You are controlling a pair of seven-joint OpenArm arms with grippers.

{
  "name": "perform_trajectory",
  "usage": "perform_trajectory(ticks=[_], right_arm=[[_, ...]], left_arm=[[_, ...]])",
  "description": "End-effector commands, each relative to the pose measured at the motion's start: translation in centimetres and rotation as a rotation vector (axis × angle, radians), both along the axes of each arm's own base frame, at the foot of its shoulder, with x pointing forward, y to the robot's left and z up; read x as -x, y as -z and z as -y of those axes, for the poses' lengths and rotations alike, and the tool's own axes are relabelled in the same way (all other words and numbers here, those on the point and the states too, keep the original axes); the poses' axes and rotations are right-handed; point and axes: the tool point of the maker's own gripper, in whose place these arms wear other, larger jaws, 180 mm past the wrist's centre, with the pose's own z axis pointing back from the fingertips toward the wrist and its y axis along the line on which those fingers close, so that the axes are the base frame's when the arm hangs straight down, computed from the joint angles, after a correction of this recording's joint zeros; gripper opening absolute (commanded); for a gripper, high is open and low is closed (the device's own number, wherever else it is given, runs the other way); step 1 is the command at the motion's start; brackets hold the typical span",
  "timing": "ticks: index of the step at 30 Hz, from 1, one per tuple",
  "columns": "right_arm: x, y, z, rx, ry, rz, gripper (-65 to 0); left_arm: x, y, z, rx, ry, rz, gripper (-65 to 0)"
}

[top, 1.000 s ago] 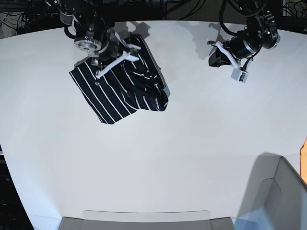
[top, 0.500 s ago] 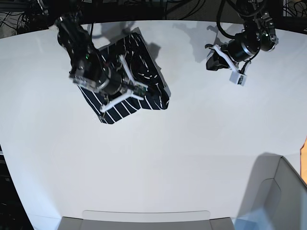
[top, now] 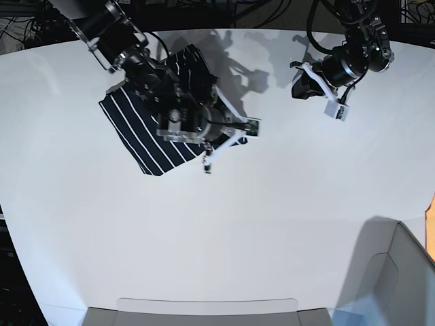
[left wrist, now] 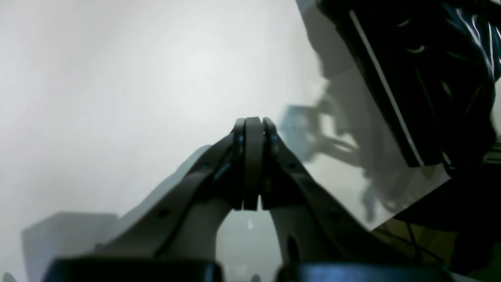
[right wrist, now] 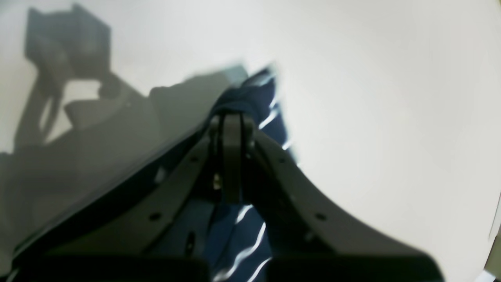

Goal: Fold the T-shirt properly
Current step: 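Grasp the folded bundle's edges with both grippers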

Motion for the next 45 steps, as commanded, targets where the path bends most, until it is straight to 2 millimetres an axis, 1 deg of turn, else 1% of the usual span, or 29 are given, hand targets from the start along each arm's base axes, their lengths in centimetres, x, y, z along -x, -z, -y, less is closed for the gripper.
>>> perform_trajectory(ticks=[1,4,7,9,11,13,16,17,18,20,21,22,24,26,28,30,31,32,34,39,40,42,43,45], right_arm=[[-0.7,-1.0,-1.1,-0.031,-0.024,0.021,-65.0],[-0.4,-1.5,-3.3,-0.104,-0.054,0.013,-65.0],[-0.9,-2.9,-3.8,-0.157,-0.058,0.040,-65.0],[-2.2,-4.3,-3.0,-0.193,-0.013,0.070,-65.0],[-4.3,-5.7,-0.9,-0.233,0.080,0.103,-65.0],[-5.9,-6.9,1.0,-0.261,0.157,0.133,-65.0],[-8.5,-8.6,6.1,-0.261,0.290,0.202,-65.0],[-9.4,-8.8,8.8,-0.245,0.353,0.220,-65.0],[-10.1,-8.9,11.4,-0.229,0.412,0.234,-65.0],[-10.5,-8.4,16.4,-0.190,0.530,0.238,-65.0],[-10.6,-8.3,19.0,-0.166,0.592,0.240,-65.0],[-10.5,-8.3,20.8,-0.146,0.634,0.245,-65.0],[-9.8,-7.9,24.4,-0.110,0.725,0.240,-65.0],[-8.7,-7.2,27.4,-0.057,0.781,0.228,-65.0],[-7.4,-6.1,29.2,-0.002,0.794,0.203,-65.0],[-6.0,-4.8,30.2,0.045,0.792,0.172,-65.0],[-5.3,-4.2,30.4,0.060,0.790,0.154,-65.0],[-4.8,-3.7,30.6,0.071,0.790,0.141,-65.0],[-4.0,-2.9,30.6,0.083,0.790,0.120,-65.0],[-1.8,-0.9,30.7,0.111,0.786,0.060,-65.0],[-1.6,-0.8,30.7,0.112,0.785,0.055,-65.0],[-1.3,-0.5,30.6,0.114,0.783,0.046,-65.0],[-1.3,-0.5,30.5,0.112,0.781,0.045,-65.0],[-0.8,0.2,29.9,0.122,0.758,0.026,-65.0]], left_arm=[[-0.6,-0.9,0.0,0.010,-0.002,0.040,-65.0],[-0.6,-0.9,0.0,0.010,-0.002,0.040,-65.0],[-0.6,-0.9,0.0,0.010,-0.002,0.040,-65.0],[-0.6,-0.9,0.0,0.010,-0.002,0.040,-65.0],[-0.6,-0.9,0.0,0.010,-0.002,0.040,-65.0],[-0.7,-0.9,0.0,0.010,-0.002,0.041,-65.0],[-1.0,-1.7,0.2,0.002,0.008,0.068,-65.0],[-1.2,-2.3,0.6,-0.001,0.022,0.087,-65.0],[-1.4,-2.9,1.7,0.004,0.056,0.109,-65.0],[-1.4,-3.8,3.9,0.018,0.124,0.137,-65.0],[-1.7,-4.4,4.9,0.027,0.152,0.160,-65.0],[-2.3,-5.0,5.6,0.037,0.170,0.189,-65.0],[-3.2,-6.1,7.5,0.073,0.208,0.242,-65.0],[-3.6,-6.9,9.4,0.112,0.244,0.281,-65.0],[-3.2,-7.3,11.4,0.153,0.290,0.297,-65.0],[-3.0,-8.1,13.6,0.191,0.347,0.323,-65.0],[-3.1,-8.7,14.8,0.209,0.380,0.344,-65.0],[-2.9,-8.8,15.7,0.211,0.411,0.353,-65.0],[-2.5,-8.4,17.1,0.175,0.471,0.357,-65.0],[-0.4,-6.5,21.0,0.000,0.688,0.377,-65.0],[0.0,-6.1,21.5,-0.036,0.724,0.384,-65.0],[0.4,-4.8,21.8,-0.111,0.772,0.377,-65.0],[0.5,-4.0,21.6,-0.152,0.787,0.367,-65.0],[0.4,-2.1,20.7,-0.236,0.798,0.333,-65.0]])
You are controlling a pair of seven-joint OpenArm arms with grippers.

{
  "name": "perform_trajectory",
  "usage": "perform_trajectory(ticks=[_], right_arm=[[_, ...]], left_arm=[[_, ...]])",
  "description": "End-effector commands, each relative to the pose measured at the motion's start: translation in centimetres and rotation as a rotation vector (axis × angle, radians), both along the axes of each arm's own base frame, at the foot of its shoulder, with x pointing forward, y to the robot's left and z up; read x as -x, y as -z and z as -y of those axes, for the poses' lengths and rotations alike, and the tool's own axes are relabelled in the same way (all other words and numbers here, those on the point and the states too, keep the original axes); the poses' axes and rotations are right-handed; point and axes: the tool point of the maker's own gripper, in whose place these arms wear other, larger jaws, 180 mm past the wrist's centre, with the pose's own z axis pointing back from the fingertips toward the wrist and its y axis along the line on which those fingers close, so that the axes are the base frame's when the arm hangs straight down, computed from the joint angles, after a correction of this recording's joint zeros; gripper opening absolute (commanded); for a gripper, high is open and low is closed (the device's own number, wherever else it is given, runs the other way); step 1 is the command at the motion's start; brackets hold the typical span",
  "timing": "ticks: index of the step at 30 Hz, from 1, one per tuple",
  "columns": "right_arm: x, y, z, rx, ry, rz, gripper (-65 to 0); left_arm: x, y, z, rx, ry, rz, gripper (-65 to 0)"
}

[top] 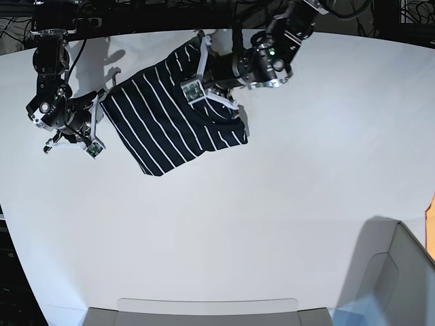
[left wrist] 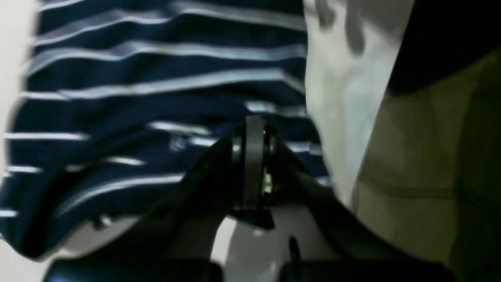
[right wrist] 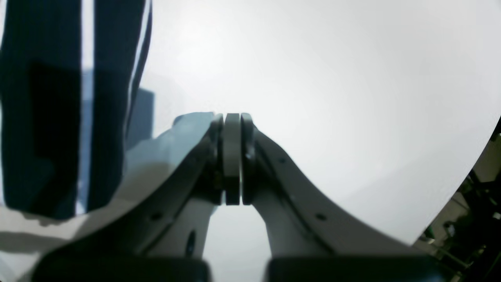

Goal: Fold the T-shirt properly
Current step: 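Grasp the folded bundle's edges with both grippers, then lift the bundle with both grippers and set it down flat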

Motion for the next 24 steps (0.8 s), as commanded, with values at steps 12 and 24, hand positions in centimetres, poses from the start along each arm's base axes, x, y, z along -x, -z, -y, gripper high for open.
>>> perform_trajectory(ticks=[12,24], right_arm=[[6.5,2.7,-12.4,-0.045,-0.453,-0.120,-65.0],[1.3,-3.4,-12.4,-0.071,-0.383,0.111,-65.0]], left_arm=[[-8.1,-0.3,-14.0,-0.226,-0.415,0.140,-65.0],[-7.2,-3.4,-12.9,-0.124,-0.466,0.211,-65.0]])
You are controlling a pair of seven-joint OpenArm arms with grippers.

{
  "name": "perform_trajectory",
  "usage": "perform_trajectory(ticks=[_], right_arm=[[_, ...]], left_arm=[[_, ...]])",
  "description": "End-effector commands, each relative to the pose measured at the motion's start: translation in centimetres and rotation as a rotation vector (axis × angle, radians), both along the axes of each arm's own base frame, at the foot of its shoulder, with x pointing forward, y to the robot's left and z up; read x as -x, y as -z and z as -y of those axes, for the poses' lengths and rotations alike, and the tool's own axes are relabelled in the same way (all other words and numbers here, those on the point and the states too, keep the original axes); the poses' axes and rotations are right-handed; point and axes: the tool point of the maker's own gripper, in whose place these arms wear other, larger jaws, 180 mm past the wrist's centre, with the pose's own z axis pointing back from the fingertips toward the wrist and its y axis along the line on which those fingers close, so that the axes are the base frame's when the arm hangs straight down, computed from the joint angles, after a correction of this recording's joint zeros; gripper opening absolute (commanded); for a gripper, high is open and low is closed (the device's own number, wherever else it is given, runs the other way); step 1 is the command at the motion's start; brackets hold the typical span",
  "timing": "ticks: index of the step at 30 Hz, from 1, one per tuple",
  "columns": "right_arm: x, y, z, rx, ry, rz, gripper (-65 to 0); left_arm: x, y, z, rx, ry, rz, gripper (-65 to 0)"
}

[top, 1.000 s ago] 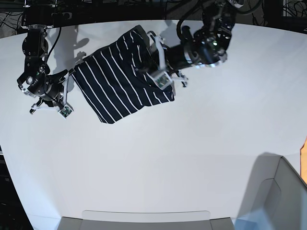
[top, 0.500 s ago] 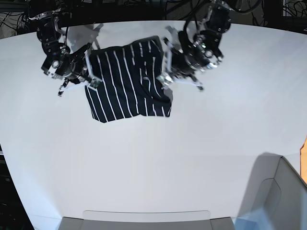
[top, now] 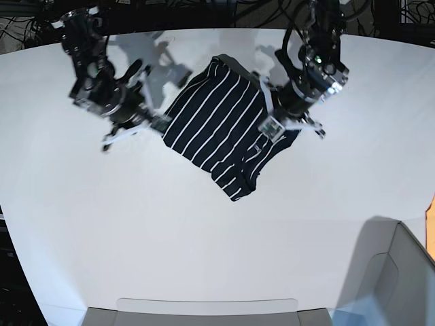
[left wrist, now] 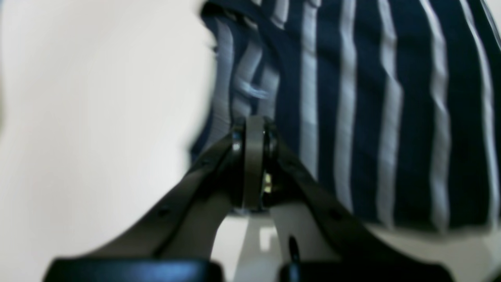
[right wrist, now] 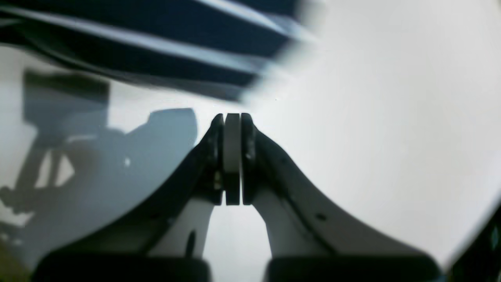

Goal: Fold the T-shirt properly
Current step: 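Lift the bundle with both grippers and set it down flat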

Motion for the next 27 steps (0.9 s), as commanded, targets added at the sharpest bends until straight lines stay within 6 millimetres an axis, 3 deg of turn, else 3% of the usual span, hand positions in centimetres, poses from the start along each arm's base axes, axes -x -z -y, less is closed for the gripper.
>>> perform_trajectory(ticks=[1,5,8,11,15,19,23,27], right_arm=[[-1.5,-1.7,0.9,-0.005,0.015,0.061,-65.0],[-4.6,-3.2,5.7,0.008,0.174,0.115,-65.0],[-6.1,-1.8,6.7,-0.011,0.238,0.073,-65.0],[-7.0,-0.2,5.4,-0.037,0.230,0.021,-65.0],[-7.1,0.9,1.9,-0.032,0.150,-0.007,-65.0],[-5.6,2.5,-2.0,0.037,0.021,-0.035,-65.0],[-1.8,4.5,-6.3,0.060,-0.147,-0.093,-65.0],[1.4,3.7,-9.9,0.019,-0.262,-0.077,-65.0]], left_arm=[[-0.4,-1.1,0.6,0.028,0.003,0.038,-65.0],[1.5,-0.4,3.1,0.047,0.079,0.004,-65.0],[3.0,0.0,6.5,0.068,0.183,-0.019,-65.0],[4.8,0.5,9.2,0.070,0.299,-0.045,-65.0],[5.8,1.4,10.1,0.032,0.387,-0.062,-65.0],[5.1,3.6,8.1,-0.020,0.346,-0.112,-65.0],[3.0,4.5,3.3,-0.085,0.204,-0.119,-65.0],[0.9,4.1,-2.5,-0.120,0.026,-0.103,-65.0]])
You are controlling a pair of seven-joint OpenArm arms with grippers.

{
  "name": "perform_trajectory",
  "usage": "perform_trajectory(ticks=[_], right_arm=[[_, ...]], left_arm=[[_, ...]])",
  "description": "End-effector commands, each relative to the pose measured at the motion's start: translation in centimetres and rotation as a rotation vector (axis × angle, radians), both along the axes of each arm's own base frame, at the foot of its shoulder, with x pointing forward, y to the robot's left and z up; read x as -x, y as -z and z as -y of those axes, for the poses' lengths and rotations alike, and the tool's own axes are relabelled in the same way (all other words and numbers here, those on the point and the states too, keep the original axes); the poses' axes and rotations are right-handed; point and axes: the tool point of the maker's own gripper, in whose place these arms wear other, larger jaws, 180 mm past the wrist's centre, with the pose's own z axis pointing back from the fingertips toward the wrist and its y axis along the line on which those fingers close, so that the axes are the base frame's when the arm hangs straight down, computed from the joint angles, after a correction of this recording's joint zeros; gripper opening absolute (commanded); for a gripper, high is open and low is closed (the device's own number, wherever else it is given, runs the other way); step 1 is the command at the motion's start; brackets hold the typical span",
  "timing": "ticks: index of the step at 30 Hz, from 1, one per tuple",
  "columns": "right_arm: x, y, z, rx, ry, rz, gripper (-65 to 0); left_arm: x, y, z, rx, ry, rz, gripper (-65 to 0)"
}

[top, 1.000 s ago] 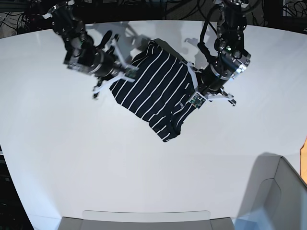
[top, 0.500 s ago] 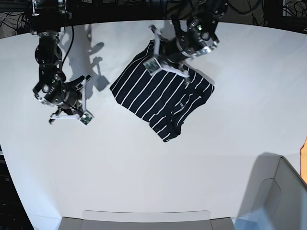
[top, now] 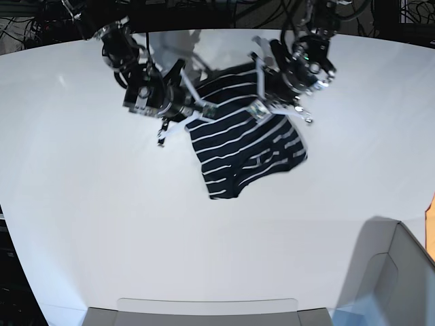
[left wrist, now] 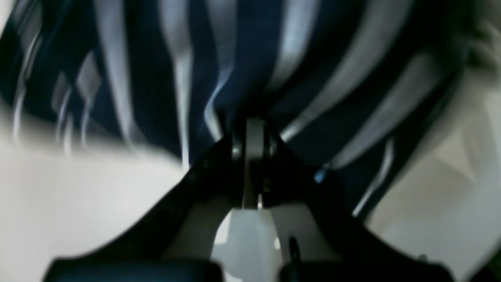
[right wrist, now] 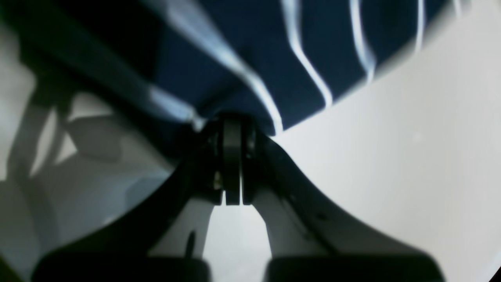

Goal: Fold the T-shirt properly
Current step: 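Lift the bundle with both grippers and set it down flat, then push the folded shirt aside with the left gripper and release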

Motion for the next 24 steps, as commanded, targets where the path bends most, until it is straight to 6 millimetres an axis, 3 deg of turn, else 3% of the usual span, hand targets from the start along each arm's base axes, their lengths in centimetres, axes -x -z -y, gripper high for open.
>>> perform_trajectory(ticks=[1,5,9,13,15,18,21,24], right_arm=[[-0.5,-1.5,-0.7,-0.030,-0.022,0.044,-65.0],[0.4,-2.7,-0.9,-0.062,-0.020,0.067,-65.0],[-1.0,-3.5,3.1,-0.066,0.143,0.094,-65.0],[-3.5,-4.7,10.3,-0.060,0.423,0.148,-65.0],[-3.9,-5.2,13.8,-0.043,0.533,0.172,-65.0],[-3.9,-5.8,17.1,-0.031,0.607,0.189,-65.0],[-2.8,-5.4,18.6,-0.013,0.619,0.163,-65.0],[-1.6,-4.6,19.2,0.010,0.612,0.130,-65.0]], left_arm=[[-0.9,-0.9,-1.2,0.000,-0.037,0.040,-65.0],[-2.0,-2.0,-5.6,-0.021,-0.172,0.082,-65.0],[-3.8,-5.5,-7.2,0.020,-0.293,0.198,-65.0],[-5.2,-7.6,-3.4,0.130,-0.292,0.255,-65.0],[-5.8,-7.2,-0.4,0.176,-0.234,0.237,-65.0],[-5.8,-5.8,2.6,0.210,-0.174,0.185,-65.0],[-5.7,-4.0,3.5,0.220,-0.166,0.127,-65.0],[-4.5,-0.6,3.7,0.218,-0.168,0.023,-65.0]])
